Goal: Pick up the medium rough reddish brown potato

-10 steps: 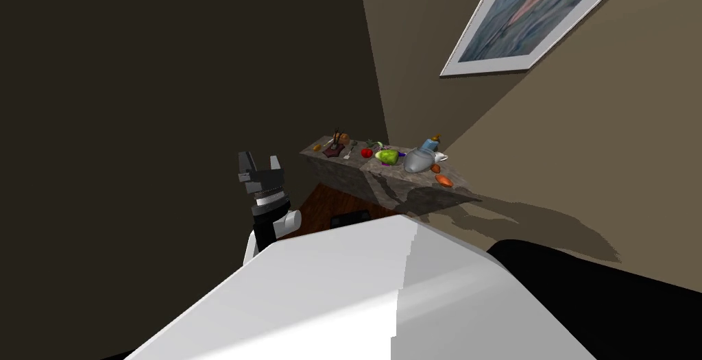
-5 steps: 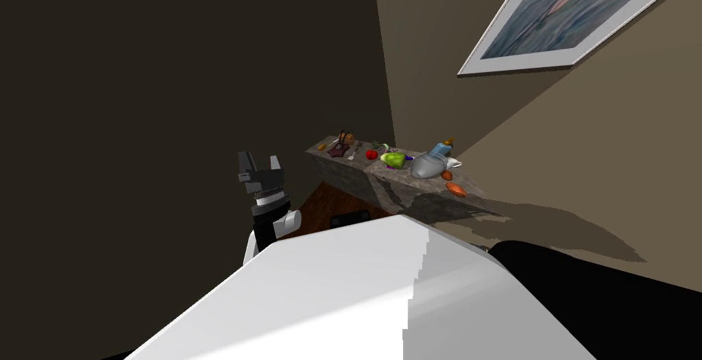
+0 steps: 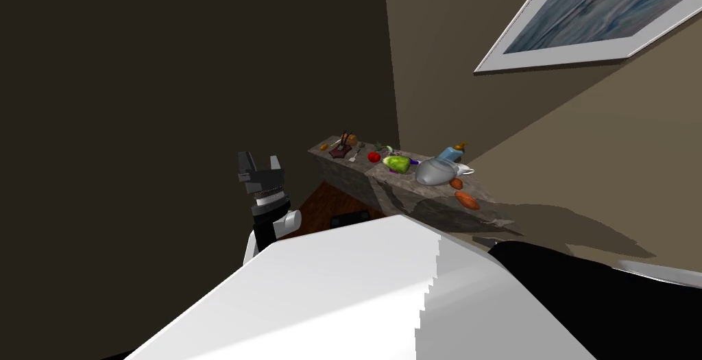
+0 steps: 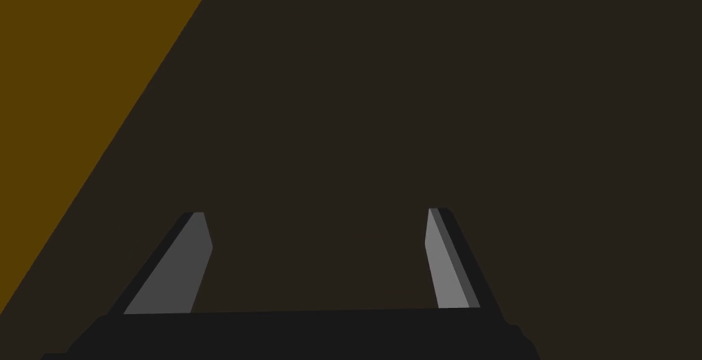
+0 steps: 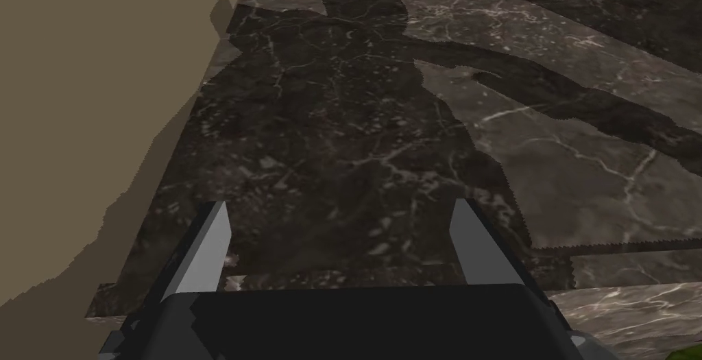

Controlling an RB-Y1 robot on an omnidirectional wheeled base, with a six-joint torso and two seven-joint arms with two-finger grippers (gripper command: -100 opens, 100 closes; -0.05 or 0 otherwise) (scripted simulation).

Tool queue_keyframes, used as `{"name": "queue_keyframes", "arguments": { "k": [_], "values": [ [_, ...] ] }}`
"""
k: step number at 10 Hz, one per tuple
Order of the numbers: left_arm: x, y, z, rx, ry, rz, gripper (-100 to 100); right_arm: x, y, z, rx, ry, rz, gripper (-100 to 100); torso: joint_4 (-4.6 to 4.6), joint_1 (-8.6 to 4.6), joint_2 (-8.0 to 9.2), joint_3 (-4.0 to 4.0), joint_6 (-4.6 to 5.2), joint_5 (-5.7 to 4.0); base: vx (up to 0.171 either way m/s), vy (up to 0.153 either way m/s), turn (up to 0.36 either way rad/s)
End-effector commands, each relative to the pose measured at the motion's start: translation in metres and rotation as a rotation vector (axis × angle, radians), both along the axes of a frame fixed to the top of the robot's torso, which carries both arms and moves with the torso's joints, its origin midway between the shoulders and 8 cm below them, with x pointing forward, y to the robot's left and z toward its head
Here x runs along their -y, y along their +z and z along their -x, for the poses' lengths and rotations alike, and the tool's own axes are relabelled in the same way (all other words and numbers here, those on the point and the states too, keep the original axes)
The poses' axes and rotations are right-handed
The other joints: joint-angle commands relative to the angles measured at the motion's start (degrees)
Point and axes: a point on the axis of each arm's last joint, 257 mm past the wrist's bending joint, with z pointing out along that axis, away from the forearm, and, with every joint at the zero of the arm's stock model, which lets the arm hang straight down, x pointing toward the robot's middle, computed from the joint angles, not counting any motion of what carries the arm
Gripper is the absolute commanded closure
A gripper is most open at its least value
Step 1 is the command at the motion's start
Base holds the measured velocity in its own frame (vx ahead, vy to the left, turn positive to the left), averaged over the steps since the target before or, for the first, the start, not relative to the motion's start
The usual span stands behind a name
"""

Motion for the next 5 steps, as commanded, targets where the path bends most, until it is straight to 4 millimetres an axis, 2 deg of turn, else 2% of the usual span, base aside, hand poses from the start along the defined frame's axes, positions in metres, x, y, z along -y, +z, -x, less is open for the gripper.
{"name": "queue_keyframes", "arguments": {
  "k": [1,2,5],
  "values": [
    [0.000,0.000,0.000,0.000,0.000,0.000,0,0.015,0.008,-0.008,-0.013,0.020,0.033,-100,0.00,0.00,0.00,0.00,0.00,0.00,0.029,-0.032,0.098],
    [0.000,0.000,0.000,0.000,0.000,0.000,0,0.028,0.015,-0.017,-0.019,0.036,0.061,-100,0.00,0.01,0.00,0.00,-0.06,0.02,0.078,-0.076,0.181],
    [0.000,0.000,0.000,0.000,0.000,0.000,0,0.040,0.021,-0.027,-0.019,0.050,0.087,-100,-0.05,-0.21,-0.21,-0.12,-0.05,-0.04,0.076,-0.088,0.066]
  ]
}}
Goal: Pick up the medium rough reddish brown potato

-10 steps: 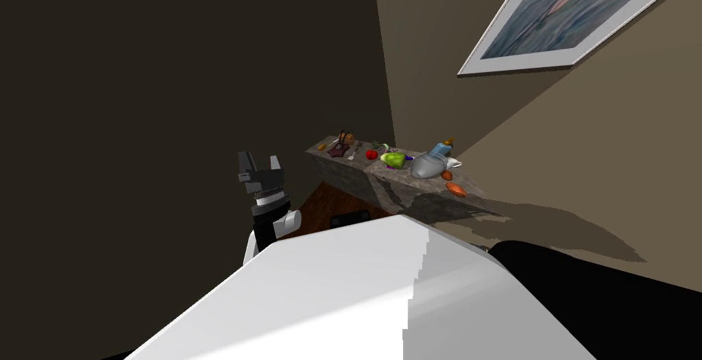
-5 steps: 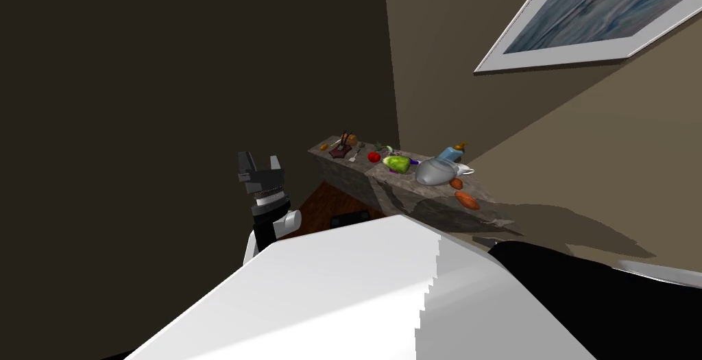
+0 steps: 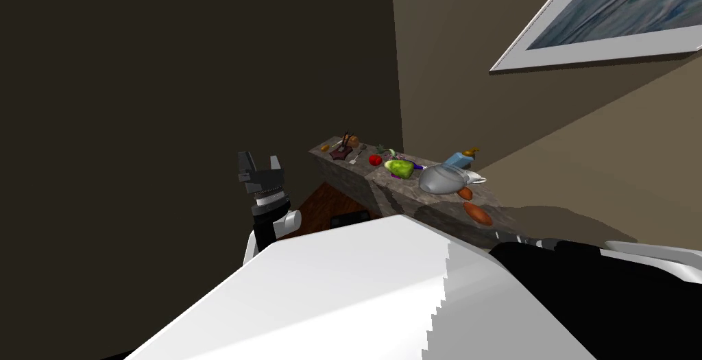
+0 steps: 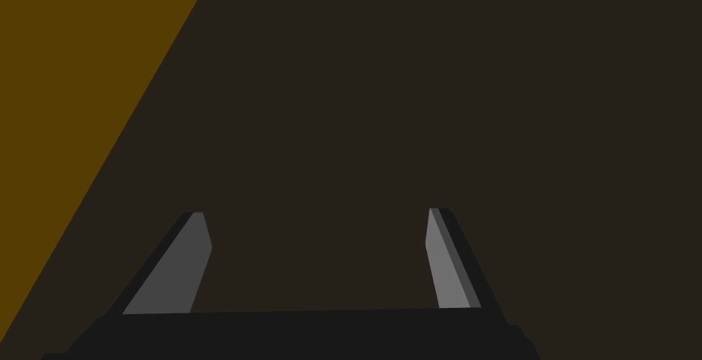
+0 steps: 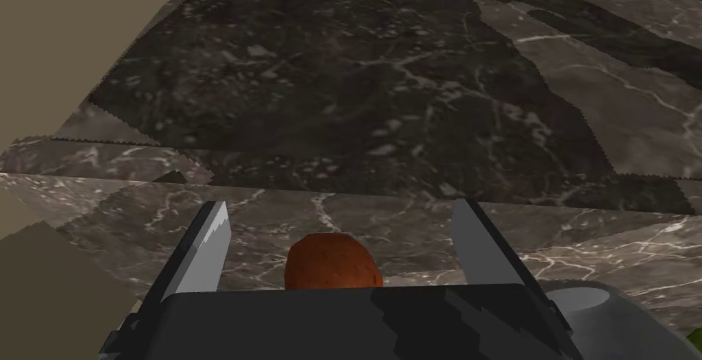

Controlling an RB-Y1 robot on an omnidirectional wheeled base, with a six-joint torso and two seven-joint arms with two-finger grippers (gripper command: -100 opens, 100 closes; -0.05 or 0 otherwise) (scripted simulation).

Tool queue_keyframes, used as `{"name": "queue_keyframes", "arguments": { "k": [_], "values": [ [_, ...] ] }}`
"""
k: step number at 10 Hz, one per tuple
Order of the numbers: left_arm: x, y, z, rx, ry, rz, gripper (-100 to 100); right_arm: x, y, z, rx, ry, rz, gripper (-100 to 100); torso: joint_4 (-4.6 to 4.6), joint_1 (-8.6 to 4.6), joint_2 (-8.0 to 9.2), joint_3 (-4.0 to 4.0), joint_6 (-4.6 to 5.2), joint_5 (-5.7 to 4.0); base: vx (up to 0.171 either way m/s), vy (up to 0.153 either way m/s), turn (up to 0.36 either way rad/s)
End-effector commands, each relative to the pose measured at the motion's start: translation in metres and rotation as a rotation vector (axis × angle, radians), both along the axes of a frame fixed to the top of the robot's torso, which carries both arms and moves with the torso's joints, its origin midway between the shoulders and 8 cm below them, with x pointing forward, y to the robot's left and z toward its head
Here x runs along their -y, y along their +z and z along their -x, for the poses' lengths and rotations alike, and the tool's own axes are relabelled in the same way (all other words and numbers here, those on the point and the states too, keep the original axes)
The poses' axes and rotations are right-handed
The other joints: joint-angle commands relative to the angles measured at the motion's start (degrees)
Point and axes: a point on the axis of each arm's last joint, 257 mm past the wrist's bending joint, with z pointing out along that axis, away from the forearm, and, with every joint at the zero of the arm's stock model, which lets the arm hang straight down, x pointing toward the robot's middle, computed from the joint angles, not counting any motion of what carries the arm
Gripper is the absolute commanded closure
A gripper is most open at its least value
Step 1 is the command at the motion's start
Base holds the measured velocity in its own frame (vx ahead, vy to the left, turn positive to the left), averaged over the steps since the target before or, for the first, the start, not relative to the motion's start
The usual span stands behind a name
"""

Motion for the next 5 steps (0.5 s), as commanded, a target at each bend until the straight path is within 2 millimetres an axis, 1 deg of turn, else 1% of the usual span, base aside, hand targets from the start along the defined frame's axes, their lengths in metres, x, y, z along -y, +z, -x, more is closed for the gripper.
{"name": "queue_keyframes", "arguments": {
  "k": [1,2,3,4,5],
  "values": [
    [0.0000,0.0000,0.0000,0.000,0.000,0.000,0,0.0132,0.0068,-0.0112,0.005,0.014,0.024,-100,0.00,0.00,0.00,0.00,0.00,0.00,0.066,-0.094,0.074],
    [0.0000,0.0000,0.0000,0.000,0.000,0.000,0,0.0196,0.0108,-0.0209,0.014,0.022,0.039,-100,0.00,-0.03,-0.01,0.00,-0.02,0.00,0.097,-0.132,0.146],
    [0.0000,0.0000,0.0000,0.000,0.000,0.000,0,0.0196,0.0108,-0.0209,0.014,0.022,0.039,-100,-0.02,-0.16,-0.10,-0.05,-0.04,-0.03,0.080,-0.107,0.052],
    [0.0000,0.0000,0.0000,0.000,0.000,0.000,0,0.0184,0.0088,-0.0192,0.012,0.020,0.036,-100,-0.01,-0.07,-0.07,-0.04,0.01,-0.02,0.030,-0.038,0.006],
    [0.0000,0.0000,0.0000,0.000,0.000,0.000,0,0.0187,0.0093,-0.0201,0.013,0.021,0.037,0,0.02,0.15,0.09,0.05,0.02,0.02,0.007,-0.009,0.003]
  ]
}}
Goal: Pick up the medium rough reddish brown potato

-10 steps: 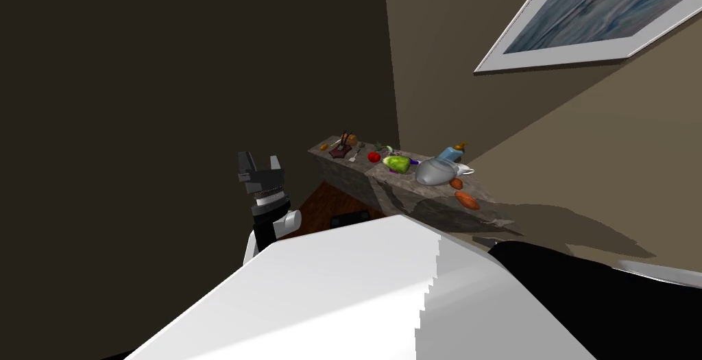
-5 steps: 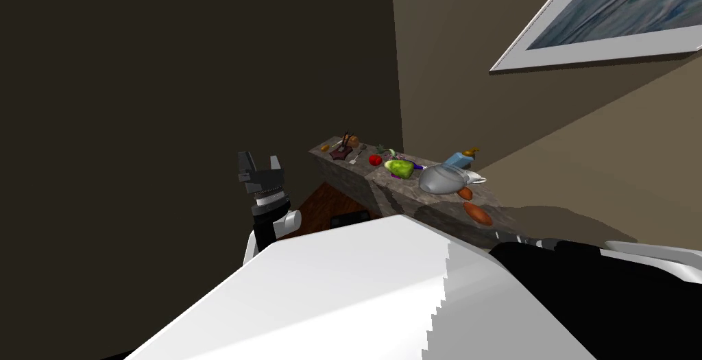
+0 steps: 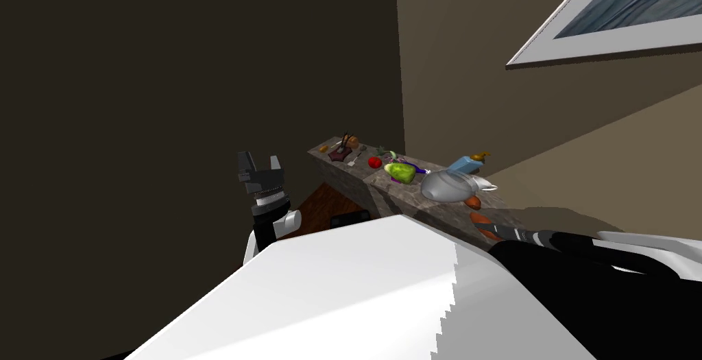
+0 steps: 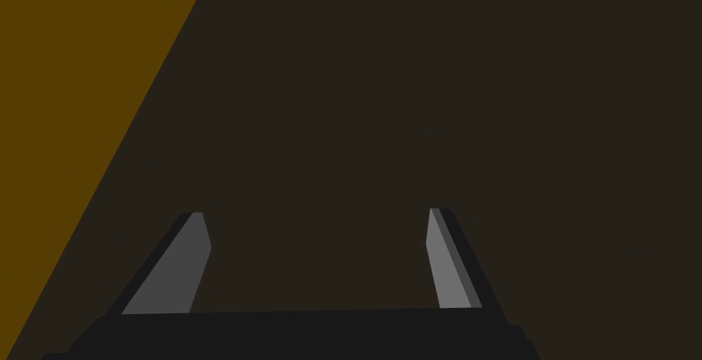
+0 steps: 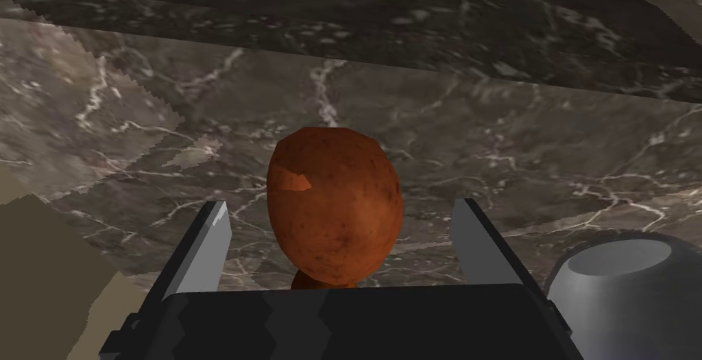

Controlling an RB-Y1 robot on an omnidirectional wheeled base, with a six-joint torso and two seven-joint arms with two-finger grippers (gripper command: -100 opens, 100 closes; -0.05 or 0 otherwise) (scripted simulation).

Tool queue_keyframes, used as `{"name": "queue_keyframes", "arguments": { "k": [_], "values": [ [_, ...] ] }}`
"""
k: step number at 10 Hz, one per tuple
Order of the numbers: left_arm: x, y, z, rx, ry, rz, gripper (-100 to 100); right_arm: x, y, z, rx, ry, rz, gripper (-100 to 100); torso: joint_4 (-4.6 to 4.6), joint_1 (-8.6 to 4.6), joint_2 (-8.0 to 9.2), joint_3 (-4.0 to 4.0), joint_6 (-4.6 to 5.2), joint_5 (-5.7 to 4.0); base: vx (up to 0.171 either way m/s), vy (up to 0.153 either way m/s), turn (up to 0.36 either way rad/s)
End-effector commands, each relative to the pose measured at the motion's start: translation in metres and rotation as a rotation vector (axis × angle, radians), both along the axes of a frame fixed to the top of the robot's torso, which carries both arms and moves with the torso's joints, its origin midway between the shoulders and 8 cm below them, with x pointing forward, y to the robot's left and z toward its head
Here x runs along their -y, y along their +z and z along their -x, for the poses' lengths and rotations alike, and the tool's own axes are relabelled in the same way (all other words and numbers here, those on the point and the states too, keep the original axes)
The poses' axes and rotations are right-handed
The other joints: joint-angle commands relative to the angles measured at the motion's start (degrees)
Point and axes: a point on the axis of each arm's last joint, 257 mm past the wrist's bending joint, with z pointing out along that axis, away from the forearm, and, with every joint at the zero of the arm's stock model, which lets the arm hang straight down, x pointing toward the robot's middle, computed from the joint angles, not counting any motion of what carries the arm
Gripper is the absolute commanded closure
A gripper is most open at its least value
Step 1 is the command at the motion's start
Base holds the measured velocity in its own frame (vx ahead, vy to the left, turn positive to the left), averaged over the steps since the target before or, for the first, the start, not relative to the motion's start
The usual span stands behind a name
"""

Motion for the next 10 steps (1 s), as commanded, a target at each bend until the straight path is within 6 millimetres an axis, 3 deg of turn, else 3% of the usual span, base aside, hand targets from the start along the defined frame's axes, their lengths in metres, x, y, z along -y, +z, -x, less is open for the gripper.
{"name": "queue_keyframes", "arguments": {
  "k": [1,4,5,6,10],
  "values": [
    [0.000,0.000,0.000,0.000,0.000,0.000,0,-0.003,-0.005,0.008,0.000,-0.007,0.003,-100,0.00,0.00,0.00,0.00,0.00,0.00,0.022,-0.016,0.051],
    [0.000,0.000,0.000,0.000,0.000,0.000,0,-0.010,-0.018,0.024,0.000,-0.020,0.005,-100,0.00,-0.04,0.01,0.00,0.00,-0.02,0.017,-0.026,0.043],
    [0.000,0.000,0.000,0.000,0.000,0.000,0,-0.006,-0.013,0.021,0.000,-0.018,0.004,-100,0.03,0.03,0.11,0.06,0.01,0.00,0.000,0.000,0.000],
    [0.000,0.000,0.000,0.000,0.000,0.000,0,-0.006,-0.013,0.022,0.000,-0.018,0.005,100,0.03,0.07,0.11,0.07,0.00,0.02,0.000,0.000,0.000],
    [0.000,0.000,0.000,0.000,0.000,0.000,0,-0.006,-0.013,0.022,-0.001,-0.017,0.005,100,0.03,0.05,0.08,0.05,0.00,0.00,0.000,0.000,0.000]
  ]
}}
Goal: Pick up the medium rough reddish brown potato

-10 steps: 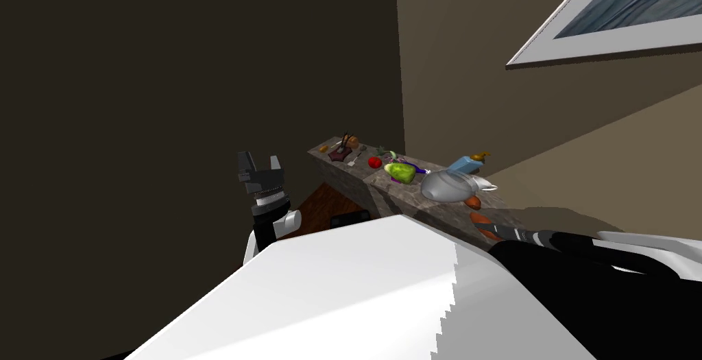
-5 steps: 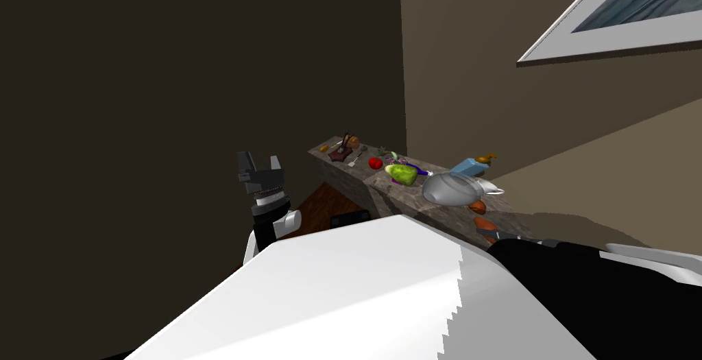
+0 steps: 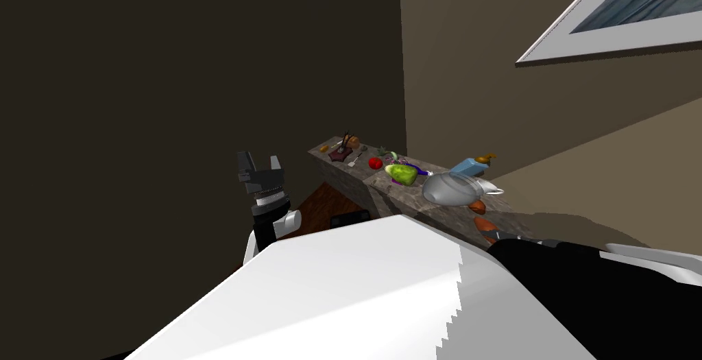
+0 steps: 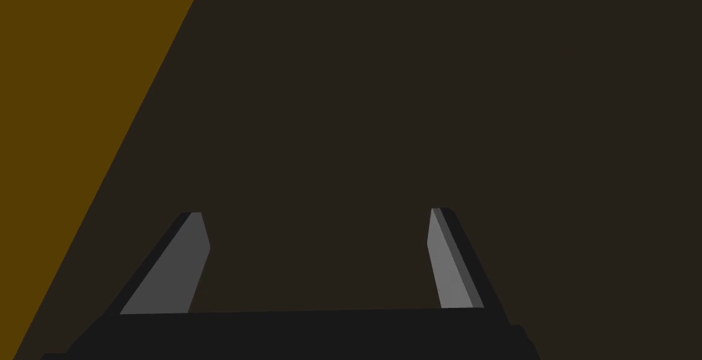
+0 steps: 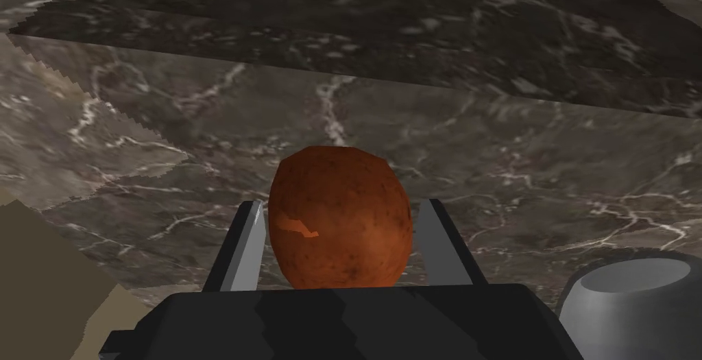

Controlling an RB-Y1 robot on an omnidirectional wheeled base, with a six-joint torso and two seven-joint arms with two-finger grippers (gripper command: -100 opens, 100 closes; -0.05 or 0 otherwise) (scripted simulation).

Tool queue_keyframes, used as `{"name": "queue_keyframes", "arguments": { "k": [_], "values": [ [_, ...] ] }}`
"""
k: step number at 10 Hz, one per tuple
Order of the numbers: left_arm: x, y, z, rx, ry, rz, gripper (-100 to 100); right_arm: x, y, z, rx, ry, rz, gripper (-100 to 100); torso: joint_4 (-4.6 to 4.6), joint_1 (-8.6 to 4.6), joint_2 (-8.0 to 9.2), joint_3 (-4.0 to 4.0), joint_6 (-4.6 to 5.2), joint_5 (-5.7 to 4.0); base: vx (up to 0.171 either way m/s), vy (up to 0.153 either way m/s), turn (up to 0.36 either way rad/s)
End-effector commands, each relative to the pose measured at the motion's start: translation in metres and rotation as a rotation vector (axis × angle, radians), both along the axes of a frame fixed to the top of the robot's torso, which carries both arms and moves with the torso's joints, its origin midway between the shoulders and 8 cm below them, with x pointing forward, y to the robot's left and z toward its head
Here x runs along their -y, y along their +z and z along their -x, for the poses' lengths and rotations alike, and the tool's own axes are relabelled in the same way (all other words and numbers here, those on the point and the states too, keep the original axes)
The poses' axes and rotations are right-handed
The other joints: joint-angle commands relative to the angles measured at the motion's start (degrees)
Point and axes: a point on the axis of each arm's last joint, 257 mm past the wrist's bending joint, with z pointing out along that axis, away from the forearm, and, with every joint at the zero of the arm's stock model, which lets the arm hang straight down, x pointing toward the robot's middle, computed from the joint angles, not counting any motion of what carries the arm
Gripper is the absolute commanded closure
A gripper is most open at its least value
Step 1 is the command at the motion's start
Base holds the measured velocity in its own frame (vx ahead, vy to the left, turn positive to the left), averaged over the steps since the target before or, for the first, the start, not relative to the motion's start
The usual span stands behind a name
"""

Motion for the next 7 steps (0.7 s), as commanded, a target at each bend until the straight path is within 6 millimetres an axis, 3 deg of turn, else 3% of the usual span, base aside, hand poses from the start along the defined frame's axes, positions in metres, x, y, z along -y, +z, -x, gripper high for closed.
{"name": "queue_keyframes", "arguments": {
  "k": [1,2,6,7],
  "values": [
    [0.000,0.000,0.000,0.000,0.000,0.000,0,0.000,0.000,0.000,0.000,0.000,0.000,0,0.00,0.00,0.00,0.00,0.00,0.00,0.000,0.000,0.000],
    [0.000,0.000,0.000,0.000,0.000,0.000,0,0.003,0.006,-0.011,0.001,0.008,-0.001,100,0.00,0.00,0.00,0.00,0.00,0.00,0.000,0.010,-0.059],
    [0.000,0.000,0.000,0.000,0.000,0.000,0,0.006,0.012,-0.019,0.000,0.014,-0.003,100,0.02,0.11,0.06,0.03,0.00,0.04,-0.014,0.021,-0.030],
    [0.000,0.000,0.000,0.000,0.000,0.000,0,0.006,0.012,-0.020,0.001,0.015,-0.004,0,0.01,0.07,0.04,0.03,0.00,0.02,0.000,0.000,0.000]
  ]
}}
